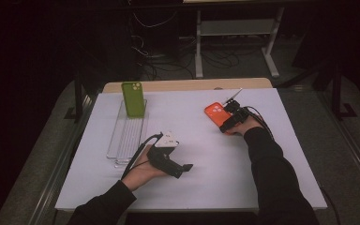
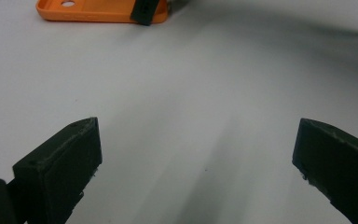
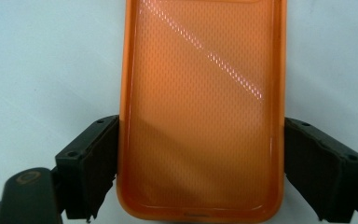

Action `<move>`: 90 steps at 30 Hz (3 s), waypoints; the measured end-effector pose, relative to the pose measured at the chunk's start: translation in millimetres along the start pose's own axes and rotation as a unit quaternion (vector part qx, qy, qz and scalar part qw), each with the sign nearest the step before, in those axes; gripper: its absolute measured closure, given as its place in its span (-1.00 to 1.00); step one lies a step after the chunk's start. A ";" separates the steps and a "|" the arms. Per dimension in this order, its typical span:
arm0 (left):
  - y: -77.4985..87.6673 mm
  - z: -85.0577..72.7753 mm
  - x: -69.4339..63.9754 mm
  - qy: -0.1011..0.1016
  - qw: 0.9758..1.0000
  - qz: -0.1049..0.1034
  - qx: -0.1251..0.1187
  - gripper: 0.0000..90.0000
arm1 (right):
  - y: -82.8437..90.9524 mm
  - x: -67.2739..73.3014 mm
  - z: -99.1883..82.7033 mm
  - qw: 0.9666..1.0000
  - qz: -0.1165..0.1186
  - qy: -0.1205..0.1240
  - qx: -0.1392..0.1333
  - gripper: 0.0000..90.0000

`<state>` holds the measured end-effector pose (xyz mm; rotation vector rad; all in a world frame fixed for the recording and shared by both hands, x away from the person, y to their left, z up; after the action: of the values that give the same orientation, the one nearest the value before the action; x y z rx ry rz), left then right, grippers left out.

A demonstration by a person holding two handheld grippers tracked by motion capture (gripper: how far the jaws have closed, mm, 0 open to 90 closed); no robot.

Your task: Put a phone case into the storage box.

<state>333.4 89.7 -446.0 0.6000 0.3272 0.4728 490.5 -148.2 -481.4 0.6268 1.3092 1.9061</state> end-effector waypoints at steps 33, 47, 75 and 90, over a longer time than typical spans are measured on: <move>-1.1 -0.1 0.1 -0.002 1.000 0.001 0.001 -0.99 | 24.2 -4.4 -5.7 0.999 0.022 0.017 -0.020 -0.66; -1.2 13.8 4.0 0.000 1.000 0.001 0.012 -0.99 | 48.8 2.5 -24.3 0.995 0.040 0.085 -0.028 -0.66; 28.8 54.0 27.3 -0.075 0.995 -0.059 0.027 -0.95 | 92.9 71.1 -37.1 0.962 0.074 0.258 -0.053 -0.67; 27.6 41.4 20.6 -0.103 0.989 -0.086 0.054 -1.00 | 88.5 107.9 -47.0 0.935 0.101 0.337 -0.054 -0.67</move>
<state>359.4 101.3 -400.2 0.7133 0.2060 0.2247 363.8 -109.5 -417.1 0.0290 1.5714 2.4691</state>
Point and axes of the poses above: each handheld gripper's, and its own axes: y roughly backward along the jaws, z roughly out of its top, x roughly to its left, the point moved 5 cm from there along -y, roughly forward along the jaws, and after that the axes turned 6 degrees about y, right-handed, at the moved point
